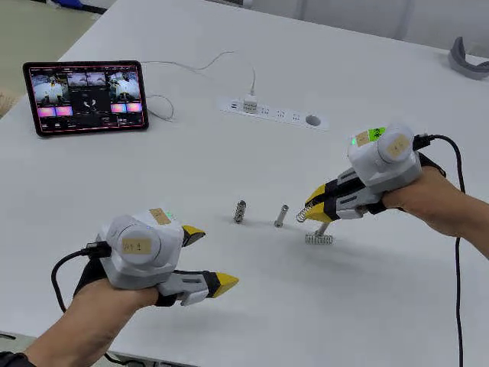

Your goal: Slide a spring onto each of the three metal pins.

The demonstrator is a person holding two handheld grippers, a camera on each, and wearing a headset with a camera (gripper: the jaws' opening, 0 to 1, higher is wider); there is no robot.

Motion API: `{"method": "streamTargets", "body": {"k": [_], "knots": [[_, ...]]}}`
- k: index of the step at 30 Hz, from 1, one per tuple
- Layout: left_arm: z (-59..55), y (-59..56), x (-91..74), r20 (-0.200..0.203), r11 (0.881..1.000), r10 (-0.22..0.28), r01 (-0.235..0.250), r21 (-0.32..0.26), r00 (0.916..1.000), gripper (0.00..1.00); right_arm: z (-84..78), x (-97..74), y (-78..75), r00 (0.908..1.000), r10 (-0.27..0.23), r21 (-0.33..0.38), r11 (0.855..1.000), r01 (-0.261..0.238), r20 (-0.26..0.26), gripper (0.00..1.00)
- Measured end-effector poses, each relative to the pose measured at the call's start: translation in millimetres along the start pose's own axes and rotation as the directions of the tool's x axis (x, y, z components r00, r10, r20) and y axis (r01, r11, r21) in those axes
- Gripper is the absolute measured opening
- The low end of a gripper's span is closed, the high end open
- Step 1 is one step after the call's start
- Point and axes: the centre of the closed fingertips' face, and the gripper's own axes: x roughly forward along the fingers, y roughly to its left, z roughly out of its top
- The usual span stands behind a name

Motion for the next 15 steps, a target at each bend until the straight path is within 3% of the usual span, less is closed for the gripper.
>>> {"method": "streamTargets", "body": {"k": [15], "knots": [[-5.6, 6.4, -10.6, 0.002, 0.999, 0.026, -0.026, -0.039, 0.9997, 0.6, 5.8, 12.7, -18.3, 0.9997, -0.013, -0.029, 0.999, 0.013, -0.022, 0.12]]}}
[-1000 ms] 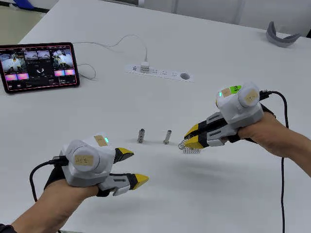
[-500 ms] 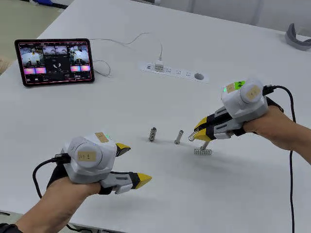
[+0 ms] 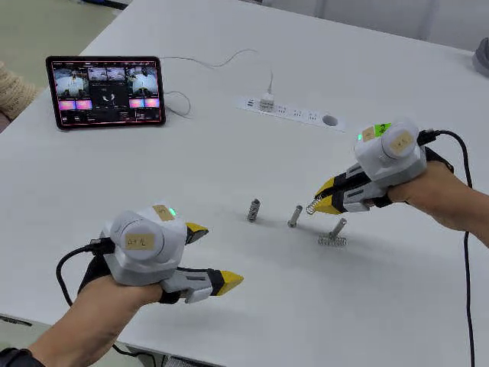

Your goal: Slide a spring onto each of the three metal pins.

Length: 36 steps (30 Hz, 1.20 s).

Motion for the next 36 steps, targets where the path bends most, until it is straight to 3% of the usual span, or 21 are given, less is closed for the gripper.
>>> {"method": "streamTargets", "body": {"k": [13, 21, 36], "knots": [[-5.8, 5.9, -9.2, -0.005, 1.0, 0.021, -0.021, -0.019, 0.9998, 0.59, 1.7, 14.0, -4.2, 0.9994, 0.022, -0.036, 0.999, -0.023, -0.029, 0.12], [-6.2, 5.0, -10.0, -0.008, 1.0, 0.016, -0.017, -0.017, 0.9998, 0.58, 0.9, 16.0, -6.5, 0.9993, 0.03, -0.027, 0.999, -0.03, -0.025, 0.12], [-7.5, 3.9, -12.1, -0.009, 1.0, 0.013, -0.014, -0.016, 0.9999, 0.57, -2.6, 30.1, -2.9, 0.997, 0.046, -0.049, 0.998, -0.049, -0.062, 0.12]]}}
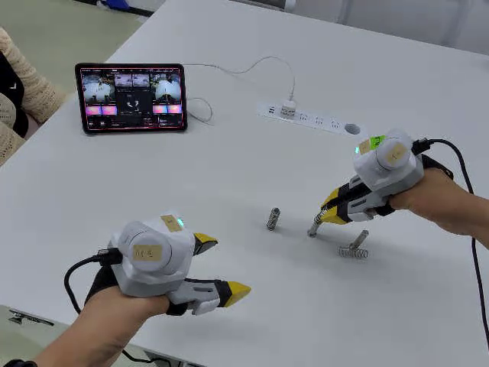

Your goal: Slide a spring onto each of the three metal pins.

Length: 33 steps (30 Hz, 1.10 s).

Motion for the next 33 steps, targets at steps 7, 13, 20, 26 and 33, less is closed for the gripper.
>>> {"method": "streamTargets", "body": {"k": [7, 13, 20, 26, 33], "knots": [[-0.6, -0.9, 0.0, 0.001, 1.0, 0.002, -0.002, -0.001, 1.0, 0.57, -3.4, 9.6, 1.7, 0.9996, 0.009, -0.007, 1.0, -0.009, -0.025, 0.12], [-0.8, -2.7, -0.6, 0.001, 1.0, 0.001, -0.001, -0.002, 1.0, 0.57, -6.1, 16.5, 1.2, 0.9991, 0.009, -0.023, 1.0, -0.01, -0.04, 0.12], [-2.8, 0.9, -3.8, 0.0, 1.0, 0.01, -0.01, -0.008, 0.9999, 0.57, -9.9, 23.4, 0.3, 0.9986, 0.012, -0.029, 0.999, -0.013, -0.052, 0.12], [-5.1, 1.5, -4.9, -0.004, 1.0, 0.014, -0.014, -0.011, 0.9999, 0.57, -13.1, 29.6, 0.4, 0.9976, 0.016, -0.035, 0.999, -0.019, -0.067, 0.12], [-4.5, 2.7, -6.0, -0.007, 1.0, 0.016, -0.016, -0.007, 0.9998, 0.57, -18.2, 35.8, 1.7, 0.9961, 0.026, -0.034, 0.999, -0.029, -0.084, 0.13]]}}
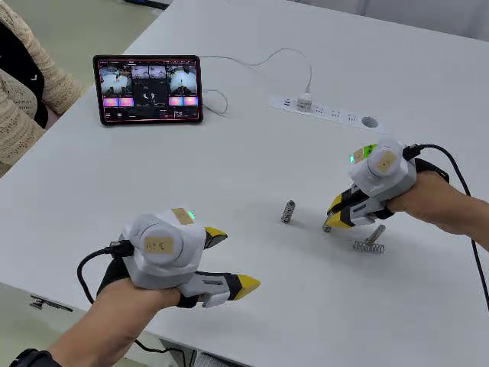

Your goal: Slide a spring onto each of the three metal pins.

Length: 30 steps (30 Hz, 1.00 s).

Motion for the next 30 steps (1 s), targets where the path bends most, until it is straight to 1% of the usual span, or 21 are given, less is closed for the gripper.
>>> {"method": "streamTargets", "body": {"k": [4, 8, 12, 16, 19, 21, 25, 27, 30], "knots": [[0.9, 2.2, -0.9, 0.002, 1.0, 0.005, -0.005, -0.001, 1.0, 0.57, -0.1, 1.4, -1.1, 1.0, -0.002, 0.01, 1.0, 0.001, 0.007, 0.13], [1.8, 2.1, -1.4, 0.002, 1.0, 0.005, -0.005, -0.001, 1.0, 0.57, -0.6, 2.4, -3.5, 1.0, -0.003, 0.013, 1.0, 0.003, 0.009, 0.14], [2.1, 0.7, -1.1, 0.003, 1.0, 0.004, -0.004, -0.002, 1.0, 0.57, 0.3, 1.2, -3.4, 0.9999, 0.0, 0.03, 1.0, -0.001, 0.013, 0.2], [2.8, -0.9, -0.3, 0.004, 1.0, 0.0, 0.0, -0.001, 1.0, 0.57, 0.6, -3.6, -3.2, 0.9998, 0.001, 0.048, 0.999, -0.002, 0.021, 0.28], [3.1, -1.1, 1.0, 0.003, 1.0, -0.002, 0.002, 0.002, 1.0, 0.57, 0.0, -8.2, -5.3, 0.9996, -0.008, 0.059, 0.998, 0.007, 0.027, 0.33], [4.5, -2.6, 1.5, 0.003, 1.0, -0.006, 0.006, 0.006, 1.0, 0.57, 1.5, -12.7, -6.4, 0.999, -0.018, 0.078, 0.997, 0.014, 0.042, 0.36], [5.9, -3.9, 3.1, 0.003, 1.0, -0.01, 0.01, 0.01, 0.9999, 0.57, 5.7, -21.0, -4.9, 0.9968, -0.025, 0.106, 0.994, 0.017, 0.076, 0.37], [6.7, -5.0, 4.1, 0.004, 1.0, -0.014, 0.014, 0.011, 0.9999, 0.57, 3.5, -23.0, -6.0, 0.9953, -0.036, 0.114, 0.993, 0.025, 0.09, 0.38], [7.8, -6.4, 4.7, 0.005, 1.0, -0.019, 0.019, 0.013, 0.9998, 0.57, 5.0, -28.1, -8.4, 0.9909, -0.052, 0.147, 0.989, 0.034, 0.124, 0.39]]}}
